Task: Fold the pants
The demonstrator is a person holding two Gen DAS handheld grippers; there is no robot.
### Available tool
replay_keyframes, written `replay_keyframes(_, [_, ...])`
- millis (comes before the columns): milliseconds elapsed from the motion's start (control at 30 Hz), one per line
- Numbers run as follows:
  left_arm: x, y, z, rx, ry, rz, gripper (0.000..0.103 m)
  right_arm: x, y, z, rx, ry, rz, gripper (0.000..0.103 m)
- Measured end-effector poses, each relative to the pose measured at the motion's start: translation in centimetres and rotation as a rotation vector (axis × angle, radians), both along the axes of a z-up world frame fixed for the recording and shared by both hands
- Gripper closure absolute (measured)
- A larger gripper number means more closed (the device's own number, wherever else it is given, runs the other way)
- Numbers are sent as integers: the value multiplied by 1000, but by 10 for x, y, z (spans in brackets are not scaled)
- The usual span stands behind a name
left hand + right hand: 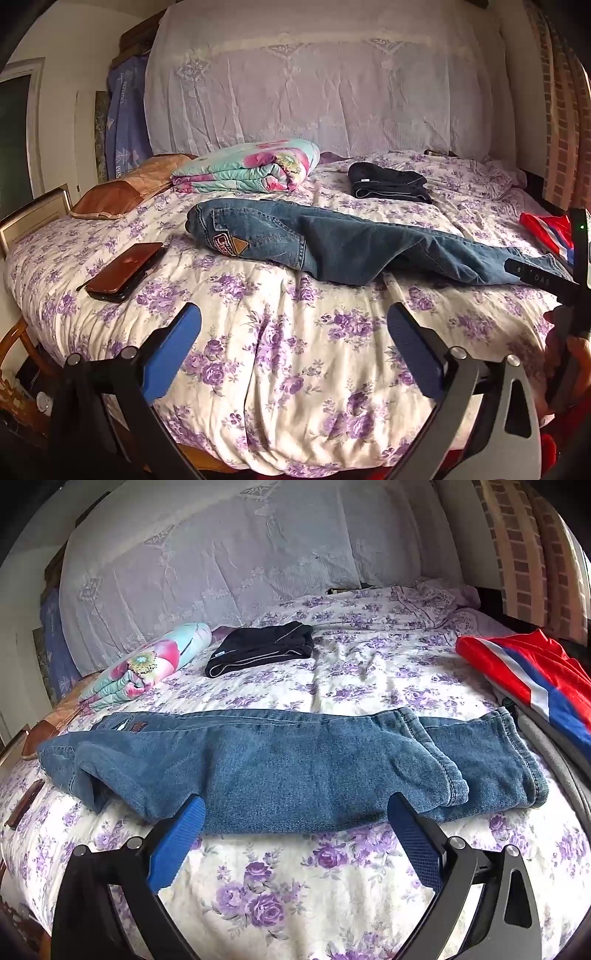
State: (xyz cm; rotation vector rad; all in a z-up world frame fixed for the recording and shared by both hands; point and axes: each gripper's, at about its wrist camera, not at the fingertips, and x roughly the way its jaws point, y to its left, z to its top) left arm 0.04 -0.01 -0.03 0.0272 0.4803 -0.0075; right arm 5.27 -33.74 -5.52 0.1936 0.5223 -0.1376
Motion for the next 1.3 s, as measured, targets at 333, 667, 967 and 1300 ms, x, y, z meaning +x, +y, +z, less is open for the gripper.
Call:
replay_keyframes(333, [5, 2, -1, -4, 6, 7, 5, -1, -1, 0, 6, -2, -1, 4])
replay_keyframes(667, [-1, 7, -4, 4, 6, -4, 5, -1, -2, 0, 8, -3, 0, 4])
replay_keyframes(967, [-1, 7, -5, 5, 2, -2, 5, -1, -2, 0, 9, -4, -1, 4])
replay_keyframes(1300, [-1, 6, -4, 10, 1, -3, 5, -1, -2, 0, 12, -4, -1, 4])
